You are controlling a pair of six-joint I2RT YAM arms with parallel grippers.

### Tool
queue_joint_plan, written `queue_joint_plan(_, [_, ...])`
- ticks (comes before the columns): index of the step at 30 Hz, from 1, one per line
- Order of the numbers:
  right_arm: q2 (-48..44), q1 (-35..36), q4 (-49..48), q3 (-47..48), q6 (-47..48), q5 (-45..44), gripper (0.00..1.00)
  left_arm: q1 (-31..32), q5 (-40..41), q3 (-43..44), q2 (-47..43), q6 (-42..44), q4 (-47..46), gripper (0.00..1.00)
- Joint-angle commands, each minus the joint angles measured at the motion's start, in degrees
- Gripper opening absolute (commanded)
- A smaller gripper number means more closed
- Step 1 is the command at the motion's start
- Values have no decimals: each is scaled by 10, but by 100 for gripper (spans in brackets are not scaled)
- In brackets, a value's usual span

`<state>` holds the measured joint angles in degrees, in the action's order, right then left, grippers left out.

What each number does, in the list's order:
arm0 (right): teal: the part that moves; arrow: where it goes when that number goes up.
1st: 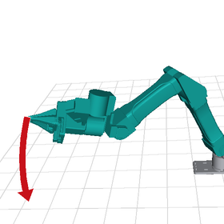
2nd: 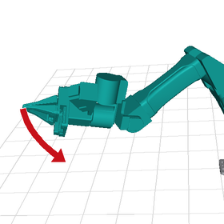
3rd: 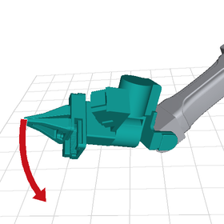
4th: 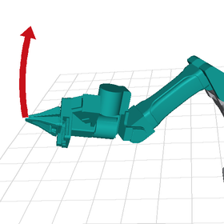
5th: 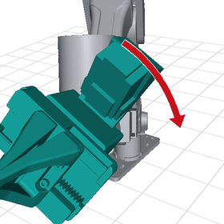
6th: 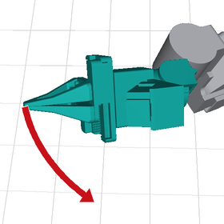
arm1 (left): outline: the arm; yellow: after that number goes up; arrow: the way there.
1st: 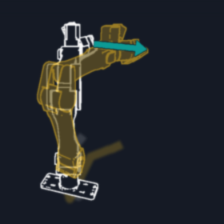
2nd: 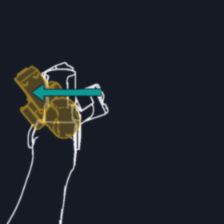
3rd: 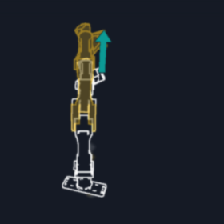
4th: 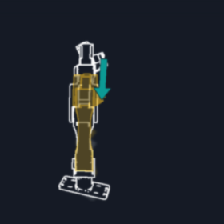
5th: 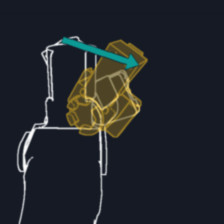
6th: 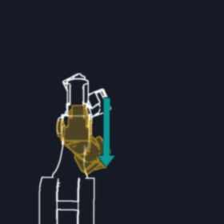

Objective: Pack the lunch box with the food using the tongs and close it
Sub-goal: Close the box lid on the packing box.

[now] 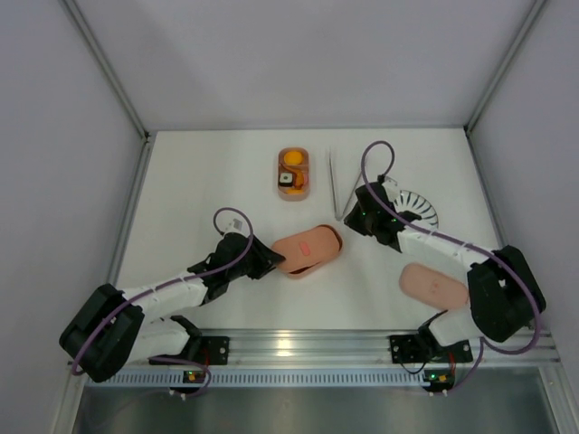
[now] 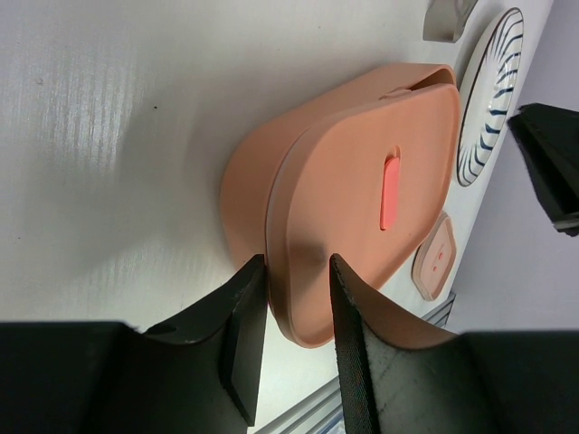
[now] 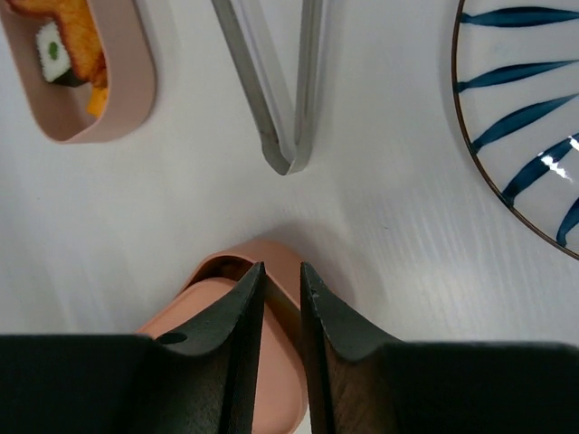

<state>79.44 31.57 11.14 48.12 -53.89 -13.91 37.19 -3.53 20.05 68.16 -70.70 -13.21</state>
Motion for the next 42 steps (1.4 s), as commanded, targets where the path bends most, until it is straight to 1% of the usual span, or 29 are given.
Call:
queue_joint_plan(1, [39, -9, 14, 6, 15, -15, 21, 2, 12, 21, -3, -6, -14, 38])
queue_joint_plan(7, [105, -8, 8, 35, 34, 4, 19, 3, 19, 21, -7, -6, -7, 38])
queue_joint_plan(12, [127, -9, -8, 31, 31, 17, 18, 5, 29, 19, -14, -8, 0, 40])
queue_joint_plan(13, [128, -8, -13, 27, 29, 20, 18, 6, 29, 19, -15, -9, 1, 41])
queue_joint_plan(14, [128, -8, -22, 24, 27, 23, 18, 7, 49, 20, -15, -9, 2, 41])
queue_joint_plan(21, [130, 3, -37, 18, 26, 42, 17, 21, 67, 28, -5, -14, 6, 41])
queue_joint_plan(30, [121, 24, -38, 7, 13, 45, 16, 47, 84, 40, 14, -20, 6, 41])
queue_joint_plan(42, [105, 48, -33, 4, -2, 44, 16, 77, 126, 44, 4, -36, 28, 41])
